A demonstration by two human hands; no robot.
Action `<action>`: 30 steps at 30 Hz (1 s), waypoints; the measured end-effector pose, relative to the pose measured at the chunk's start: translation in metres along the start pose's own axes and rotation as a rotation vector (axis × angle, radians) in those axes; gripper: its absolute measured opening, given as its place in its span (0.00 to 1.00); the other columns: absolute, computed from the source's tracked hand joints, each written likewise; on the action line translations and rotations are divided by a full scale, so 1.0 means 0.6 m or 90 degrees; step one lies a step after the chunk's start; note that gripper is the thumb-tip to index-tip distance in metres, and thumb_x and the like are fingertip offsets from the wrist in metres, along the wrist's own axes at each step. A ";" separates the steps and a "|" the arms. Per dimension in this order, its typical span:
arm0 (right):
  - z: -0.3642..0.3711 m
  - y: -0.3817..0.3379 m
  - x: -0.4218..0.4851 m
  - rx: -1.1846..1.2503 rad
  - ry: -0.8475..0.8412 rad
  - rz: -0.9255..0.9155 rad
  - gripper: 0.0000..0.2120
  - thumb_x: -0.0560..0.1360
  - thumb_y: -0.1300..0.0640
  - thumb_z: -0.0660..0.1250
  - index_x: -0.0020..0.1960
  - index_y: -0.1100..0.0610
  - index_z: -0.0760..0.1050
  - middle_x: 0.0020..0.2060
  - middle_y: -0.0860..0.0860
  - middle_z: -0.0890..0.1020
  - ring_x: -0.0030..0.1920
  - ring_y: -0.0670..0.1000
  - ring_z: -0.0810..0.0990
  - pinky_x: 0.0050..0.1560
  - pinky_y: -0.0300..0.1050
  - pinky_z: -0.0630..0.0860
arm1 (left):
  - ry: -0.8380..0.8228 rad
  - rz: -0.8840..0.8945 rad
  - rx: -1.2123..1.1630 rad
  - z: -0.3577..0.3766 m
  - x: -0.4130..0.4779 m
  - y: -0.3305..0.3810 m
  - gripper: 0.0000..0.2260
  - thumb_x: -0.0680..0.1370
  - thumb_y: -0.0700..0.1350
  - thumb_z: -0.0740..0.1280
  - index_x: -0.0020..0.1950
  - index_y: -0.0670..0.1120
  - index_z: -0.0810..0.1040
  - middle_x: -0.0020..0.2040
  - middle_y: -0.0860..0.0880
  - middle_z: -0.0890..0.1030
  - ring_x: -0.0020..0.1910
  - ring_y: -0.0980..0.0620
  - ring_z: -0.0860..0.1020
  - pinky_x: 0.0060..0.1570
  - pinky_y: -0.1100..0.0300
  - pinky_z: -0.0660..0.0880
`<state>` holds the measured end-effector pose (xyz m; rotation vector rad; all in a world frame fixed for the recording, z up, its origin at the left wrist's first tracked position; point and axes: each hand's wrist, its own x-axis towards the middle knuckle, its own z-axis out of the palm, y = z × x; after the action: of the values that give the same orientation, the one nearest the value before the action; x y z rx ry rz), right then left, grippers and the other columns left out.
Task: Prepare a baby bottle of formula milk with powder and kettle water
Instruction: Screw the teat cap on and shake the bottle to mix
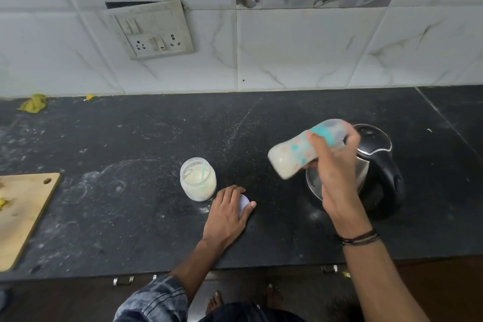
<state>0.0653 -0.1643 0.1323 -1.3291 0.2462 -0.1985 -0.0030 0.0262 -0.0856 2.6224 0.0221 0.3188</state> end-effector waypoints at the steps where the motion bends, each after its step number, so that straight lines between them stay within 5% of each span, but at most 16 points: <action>1: -0.001 0.002 -0.004 -0.014 -0.020 0.004 0.26 0.76 0.62 0.74 0.68 0.49 0.66 0.52 0.46 0.80 0.45 0.41 0.85 0.36 0.42 0.80 | -0.003 -0.002 -0.004 -0.001 -0.001 0.000 0.23 0.84 0.64 0.56 0.68 0.49 0.75 0.66 0.52 0.75 0.65 0.52 0.72 0.68 0.57 0.68; 6: -0.007 -0.003 -0.005 0.097 0.094 -0.046 0.28 0.77 0.59 0.72 0.72 0.53 0.62 0.60 0.52 0.81 0.50 0.44 0.86 0.39 0.43 0.81 | 0.004 -0.001 0.000 0.002 0.000 0.001 0.23 0.84 0.64 0.55 0.67 0.49 0.75 0.65 0.52 0.76 0.64 0.52 0.72 0.68 0.57 0.68; 11: -0.004 -0.007 -0.005 0.027 -0.001 -0.002 0.26 0.78 0.62 0.72 0.70 0.51 0.65 0.47 0.44 0.82 0.42 0.41 0.85 0.37 0.43 0.80 | 0.004 0.004 -0.008 0.001 -0.001 -0.001 0.23 0.84 0.64 0.56 0.67 0.49 0.75 0.65 0.52 0.76 0.64 0.52 0.72 0.68 0.57 0.68; 14: -0.007 -0.008 0.002 0.104 0.091 -0.022 0.27 0.79 0.58 0.72 0.71 0.51 0.63 0.52 0.46 0.82 0.48 0.45 0.86 0.41 0.47 0.82 | 0.011 -0.001 -0.005 0.000 -0.001 0.003 0.23 0.84 0.64 0.55 0.66 0.49 0.75 0.65 0.52 0.76 0.63 0.52 0.72 0.67 0.57 0.68; 19: -0.005 0.006 -0.005 0.023 0.010 0.022 0.25 0.77 0.60 0.73 0.68 0.48 0.66 0.56 0.48 0.81 0.49 0.47 0.85 0.36 0.44 0.80 | 0.002 -0.001 -0.009 -0.001 -0.001 0.000 0.23 0.84 0.65 0.55 0.67 0.49 0.74 0.65 0.53 0.76 0.64 0.52 0.72 0.68 0.57 0.69; 23: -0.009 -0.002 -0.002 0.124 0.118 -0.031 0.26 0.79 0.59 0.71 0.71 0.51 0.62 0.60 0.49 0.82 0.54 0.48 0.85 0.40 0.46 0.83 | -0.004 -0.007 -0.001 -0.002 0.000 0.003 0.25 0.84 0.66 0.54 0.68 0.49 0.74 0.66 0.52 0.75 0.65 0.52 0.72 0.68 0.57 0.68; 27: -0.007 0.003 -0.005 -0.020 -0.021 0.015 0.24 0.77 0.61 0.73 0.67 0.47 0.67 0.54 0.47 0.81 0.50 0.48 0.85 0.35 0.43 0.80 | -0.007 -0.006 -0.003 -0.002 -0.001 0.000 0.23 0.84 0.65 0.55 0.68 0.50 0.74 0.66 0.53 0.75 0.65 0.52 0.72 0.68 0.57 0.68; 30: -0.010 -0.003 -0.012 0.071 0.054 -0.027 0.27 0.78 0.61 0.72 0.71 0.51 0.63 0.56 0.49 0.82 0.49 0.45 0.86 0.38 0.43 0.81 | -0.010 -0.013 0.000 -0.002 -0.002 0.001 0.24 0.84 0.65 0.54 0.68 0.50 0.74 0.67 0.53 0.75 0.65 0.53 0.71 0.68 0.57 0.68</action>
<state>0.0565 -0.1684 0.1330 -1.2176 0.2754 -0.3002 -0.0044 0.0263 -0.0846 2.6222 0.0436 0.2905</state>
